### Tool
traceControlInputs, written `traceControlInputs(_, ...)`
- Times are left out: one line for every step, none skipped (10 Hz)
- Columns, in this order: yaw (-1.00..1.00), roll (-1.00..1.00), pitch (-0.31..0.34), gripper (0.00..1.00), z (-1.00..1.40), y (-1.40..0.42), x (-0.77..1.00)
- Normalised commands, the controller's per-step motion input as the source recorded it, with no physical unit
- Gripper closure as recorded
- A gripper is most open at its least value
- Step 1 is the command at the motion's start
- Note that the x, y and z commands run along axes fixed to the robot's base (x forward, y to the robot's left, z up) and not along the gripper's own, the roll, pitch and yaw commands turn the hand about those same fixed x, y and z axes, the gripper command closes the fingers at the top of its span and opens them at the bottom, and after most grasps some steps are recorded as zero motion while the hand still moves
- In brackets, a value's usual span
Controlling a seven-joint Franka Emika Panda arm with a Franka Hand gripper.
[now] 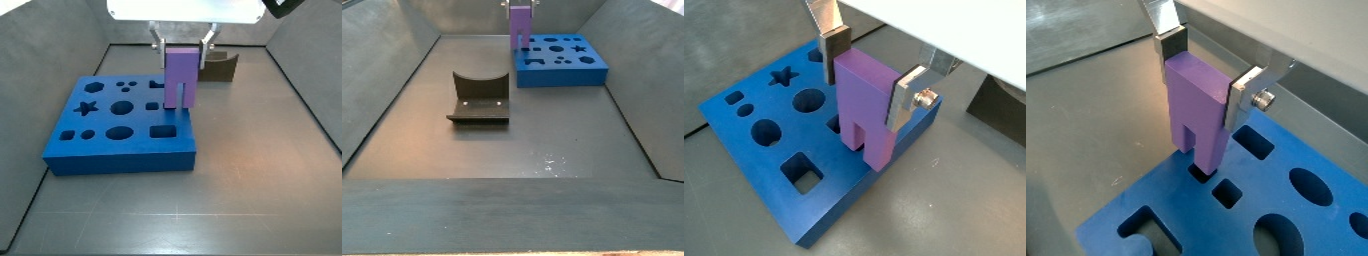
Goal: Pick up the double-square object. Move to above the board. Insert the double-square object.
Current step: Insert the double-square object.
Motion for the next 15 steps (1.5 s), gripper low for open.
traceControlInputs(0.22,0.75,0.02,1.0,0.0,-0.08,-0.11)
traceControlInputs(0.27,0.79,0.0,1.0,0.0,-0.11,-0.18)
traceControlInputs(0.18,0.51,0.0,1.0,-0.03,-0.14,-0.15)
traceControlInputs(0.07,0.17,0.0,1.0,-0.1,0.0,-0.15)
traceControlInputs(0.02,-0.01,-0.02,1.0,-0.14,0.01,-0.2)
traceControlInputs(0.0,-0.2,-0.117,1.0,-0.09,0.01,-0.24)
traceControlInputs(0.0,-0.36,-0.163,1.0,-0.05,0.0,-0.18)
traceControlInputs(0.0,-0.46,-0.163,1.0,0.0,0.0,-0.09)
traceControlInputs(0.0,-0.49,-0.146,1.0,0.0,0.0,-0.06)
traceControlInputs(0.0,-0.39,-0.089,1.0,0.0,0.02,-0.06)
traceControlInputs(0.0,-0.1,0.0,1.0,0.0,0.03,-0.03)
traceControlInputs(0.0,0.14,0.003,1.0,-0.08,0.0,0.0)
traceControlInputs(0.0,0.54,0.131,1.0,-0.04,0.0,-0.1)
traceControlInputs(0.0,0.62,0.194,1.0,0.0,0.0,-0.11)
traceControlInputs(-0.14,0.4,0.2,1.0,0.0,0.0,-0.02)
